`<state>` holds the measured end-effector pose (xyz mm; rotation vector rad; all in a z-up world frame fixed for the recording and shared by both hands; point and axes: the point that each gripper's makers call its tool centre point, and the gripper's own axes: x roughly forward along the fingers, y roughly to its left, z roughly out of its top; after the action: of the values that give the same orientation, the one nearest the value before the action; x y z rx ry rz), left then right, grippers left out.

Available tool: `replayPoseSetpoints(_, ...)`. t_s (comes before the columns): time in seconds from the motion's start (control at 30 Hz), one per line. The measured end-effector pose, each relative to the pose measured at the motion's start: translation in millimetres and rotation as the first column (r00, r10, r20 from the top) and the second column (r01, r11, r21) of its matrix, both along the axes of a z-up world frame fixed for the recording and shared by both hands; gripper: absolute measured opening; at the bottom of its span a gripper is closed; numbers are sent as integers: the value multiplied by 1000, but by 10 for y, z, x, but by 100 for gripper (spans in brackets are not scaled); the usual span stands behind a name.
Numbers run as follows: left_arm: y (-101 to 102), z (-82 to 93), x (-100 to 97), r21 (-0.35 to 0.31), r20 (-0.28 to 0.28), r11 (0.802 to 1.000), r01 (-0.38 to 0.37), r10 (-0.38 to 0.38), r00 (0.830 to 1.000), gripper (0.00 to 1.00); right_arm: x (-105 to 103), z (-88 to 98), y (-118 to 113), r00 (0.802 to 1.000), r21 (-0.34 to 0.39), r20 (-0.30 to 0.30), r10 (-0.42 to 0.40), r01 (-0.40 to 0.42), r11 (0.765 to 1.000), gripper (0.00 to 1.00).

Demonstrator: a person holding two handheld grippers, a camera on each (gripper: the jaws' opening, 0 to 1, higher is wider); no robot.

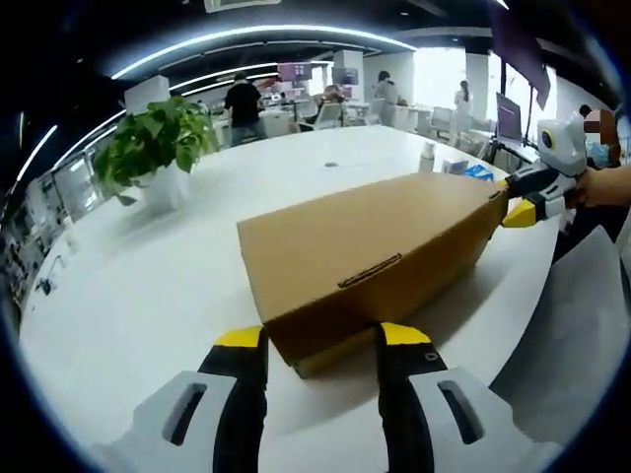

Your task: Operate the shoe box by opening the lid, removing the specified soft item, and placing it in the target area until the item is outside and the box remains undamaged.

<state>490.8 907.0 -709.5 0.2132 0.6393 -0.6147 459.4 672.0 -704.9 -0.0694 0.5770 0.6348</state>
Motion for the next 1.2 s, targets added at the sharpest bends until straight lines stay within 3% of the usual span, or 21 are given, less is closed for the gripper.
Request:
replayPoseSetpoints(0.87, -7, -292, 25, 28, -75, 999, -19, 21, 997, 43, 17, -295, 21, 999, -61, -50, 0, -3, 998, 34)
replayPoseSetpoints(1.2, -12, -290, 84, 20, -85, 1000, -23, 25, 996, 43, 77, -301, 7, 999, -62, -51, -3, 0, 998, 34)
